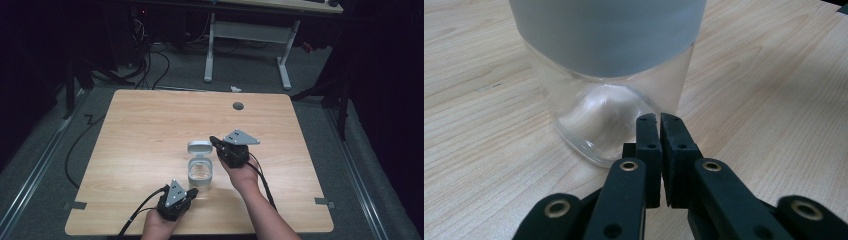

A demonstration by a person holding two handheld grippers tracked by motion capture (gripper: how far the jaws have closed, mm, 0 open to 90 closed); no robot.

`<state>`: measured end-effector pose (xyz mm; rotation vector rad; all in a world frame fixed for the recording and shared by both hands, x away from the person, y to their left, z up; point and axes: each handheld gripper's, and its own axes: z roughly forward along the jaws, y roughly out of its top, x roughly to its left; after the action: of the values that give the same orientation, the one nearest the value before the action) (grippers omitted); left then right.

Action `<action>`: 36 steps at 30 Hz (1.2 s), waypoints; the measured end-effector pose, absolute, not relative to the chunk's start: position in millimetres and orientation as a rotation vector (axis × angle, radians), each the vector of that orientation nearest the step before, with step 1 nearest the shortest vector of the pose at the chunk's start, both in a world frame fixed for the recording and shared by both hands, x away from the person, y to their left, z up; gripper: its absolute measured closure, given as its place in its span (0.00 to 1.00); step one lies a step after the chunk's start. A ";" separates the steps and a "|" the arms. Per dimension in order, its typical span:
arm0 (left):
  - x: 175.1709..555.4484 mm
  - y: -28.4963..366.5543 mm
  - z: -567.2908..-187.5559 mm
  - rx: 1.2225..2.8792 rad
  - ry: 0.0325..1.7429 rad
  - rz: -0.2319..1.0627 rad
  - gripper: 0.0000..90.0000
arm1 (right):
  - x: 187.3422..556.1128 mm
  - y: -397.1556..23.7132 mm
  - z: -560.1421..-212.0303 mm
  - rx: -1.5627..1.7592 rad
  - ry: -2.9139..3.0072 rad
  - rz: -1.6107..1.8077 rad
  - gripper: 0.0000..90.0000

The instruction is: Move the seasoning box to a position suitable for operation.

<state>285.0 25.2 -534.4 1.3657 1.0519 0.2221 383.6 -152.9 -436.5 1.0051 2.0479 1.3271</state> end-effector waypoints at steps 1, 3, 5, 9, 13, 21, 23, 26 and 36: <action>284.9 25.2 -534.4 1.365 1.052 0.221 0.97 | 381.1 -152.8 -436.3 1.002 2.048 1.328 1.00; 284.7 25.2 -534.4 1.366 1.051 0.220 0.97 | 375.8 -152.1 -436.7 0.995 2.054 1.330 1.00; 284.6 25.1 -534.4 1.367 1.051 0.216 0.97 | 369.0 -150.9 -437.9 0.983 2.063 1.339 1.00; 283.9 24.9 -533.6 1.371 1.044 0.215 0.96 | 356.7 -148.6 -439.3 0.950 2.073 1.337 1.00; 282.8 26.8 -531.6 1.376 1.037 0.202 0.95 | 356.3 -150.1 -438.0 0.949 2.071 1.333 0.99; 280.6 40.1 -524.4 1.384 1.025 0.176 0.89 | 358.3 -158.4 -437.5 0.969 2.053 1.323 0.97; 279.0 43.3 -524.5 1.406 1.012 0.173 0.87 | 357.8 -161.1 -437.0 0.973 2.045 1.320 0.95; 277.6 49.6 -522.5 1.431 0.997 0.190 0.83 | 356.6 -166.2 -438.2 0.987 2.030 1.319 0.92; 286.5 76.5 -517.3 1.401 1.043 0.234 0.74 | 351.6 -184.8 -443.4 1.027 1.997 1.287 0.82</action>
<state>286.5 76.5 -517.3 1.4012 1.0427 0.2342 351.6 -184.8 -443.4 1.0271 1.9970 1.2866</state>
